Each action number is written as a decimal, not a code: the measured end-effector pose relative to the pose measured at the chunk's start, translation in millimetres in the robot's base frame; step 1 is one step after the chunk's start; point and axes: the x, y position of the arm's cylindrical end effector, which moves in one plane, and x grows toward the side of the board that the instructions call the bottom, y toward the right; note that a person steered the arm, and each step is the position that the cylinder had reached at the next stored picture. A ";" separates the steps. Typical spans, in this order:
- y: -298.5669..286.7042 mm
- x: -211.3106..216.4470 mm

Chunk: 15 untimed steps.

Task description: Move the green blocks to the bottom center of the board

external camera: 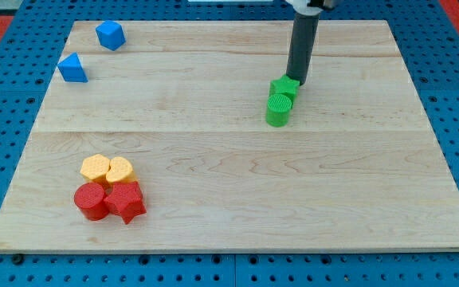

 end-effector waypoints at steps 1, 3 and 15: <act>-6.9 38.3; -63.5 100.7; -128.0 188.9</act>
